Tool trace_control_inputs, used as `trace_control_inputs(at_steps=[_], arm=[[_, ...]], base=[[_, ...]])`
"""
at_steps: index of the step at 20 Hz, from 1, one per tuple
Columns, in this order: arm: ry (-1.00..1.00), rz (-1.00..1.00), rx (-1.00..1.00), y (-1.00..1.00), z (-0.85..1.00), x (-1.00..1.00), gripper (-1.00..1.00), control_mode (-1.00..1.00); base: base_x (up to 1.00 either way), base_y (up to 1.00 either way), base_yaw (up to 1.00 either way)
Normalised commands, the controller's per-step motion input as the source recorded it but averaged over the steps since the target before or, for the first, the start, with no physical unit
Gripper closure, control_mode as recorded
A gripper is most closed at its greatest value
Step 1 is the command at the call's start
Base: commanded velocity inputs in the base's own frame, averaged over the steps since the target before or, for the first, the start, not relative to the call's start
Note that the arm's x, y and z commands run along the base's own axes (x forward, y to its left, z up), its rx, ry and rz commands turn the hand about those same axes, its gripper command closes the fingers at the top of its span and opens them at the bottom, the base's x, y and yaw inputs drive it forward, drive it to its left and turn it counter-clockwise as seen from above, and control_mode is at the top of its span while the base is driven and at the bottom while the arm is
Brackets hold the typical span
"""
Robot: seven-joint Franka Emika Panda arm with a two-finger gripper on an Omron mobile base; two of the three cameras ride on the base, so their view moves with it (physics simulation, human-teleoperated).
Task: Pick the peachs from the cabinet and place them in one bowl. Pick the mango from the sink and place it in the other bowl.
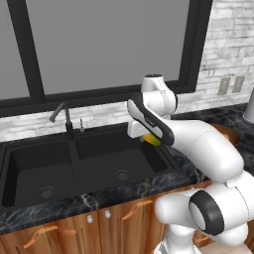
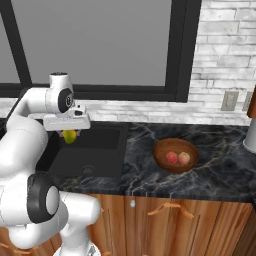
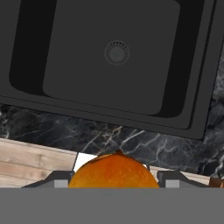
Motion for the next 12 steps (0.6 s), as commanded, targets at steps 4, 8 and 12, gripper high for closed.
trace_control_inputs(at_steps=[4,8,12], arm=[[0.0,0.0,0.0,0.0,0.0,0.0,1.0,-1.0],[0.0,0.0,0.0,0.0,0.0,0.0,1.0,1.0],[0.0,0.0,0.0,0.0,0.0,0.0,1.0,1.0]], base=[[0.0,0.0,0.0],[-0.06,0.0,0.0],[-0.43,-0.02,0.0]])
